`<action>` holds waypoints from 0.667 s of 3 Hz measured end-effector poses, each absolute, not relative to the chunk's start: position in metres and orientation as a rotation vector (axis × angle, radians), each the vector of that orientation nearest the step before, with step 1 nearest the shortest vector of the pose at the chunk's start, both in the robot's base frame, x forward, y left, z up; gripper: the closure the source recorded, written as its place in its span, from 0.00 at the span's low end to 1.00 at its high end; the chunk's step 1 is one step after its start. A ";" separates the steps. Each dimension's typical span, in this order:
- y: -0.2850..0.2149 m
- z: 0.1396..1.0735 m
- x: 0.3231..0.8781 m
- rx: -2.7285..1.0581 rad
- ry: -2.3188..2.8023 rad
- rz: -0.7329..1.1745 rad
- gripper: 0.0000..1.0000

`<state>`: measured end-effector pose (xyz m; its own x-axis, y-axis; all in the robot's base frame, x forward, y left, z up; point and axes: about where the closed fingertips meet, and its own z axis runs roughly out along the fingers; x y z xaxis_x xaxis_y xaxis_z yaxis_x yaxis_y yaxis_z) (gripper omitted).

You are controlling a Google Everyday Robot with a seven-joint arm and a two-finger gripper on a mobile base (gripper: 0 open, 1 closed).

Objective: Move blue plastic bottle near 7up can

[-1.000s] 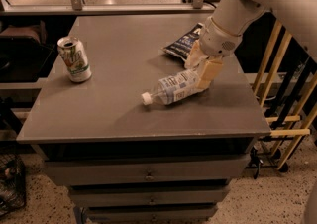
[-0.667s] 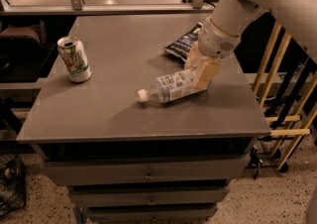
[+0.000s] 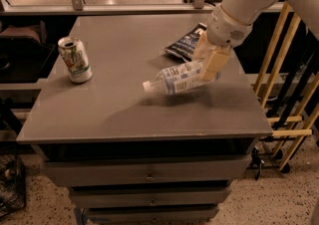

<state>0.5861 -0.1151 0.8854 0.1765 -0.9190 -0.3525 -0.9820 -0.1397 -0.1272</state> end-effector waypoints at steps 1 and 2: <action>-0.127 0.924 0.595 -2.023 1.784 0.278 1.00; -0.121 0.929 0.599 -2.001 1.770 0.271 1.00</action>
Offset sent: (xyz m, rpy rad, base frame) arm 0.0078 -0.0105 0.0317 0.0655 -0.0378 -0.0382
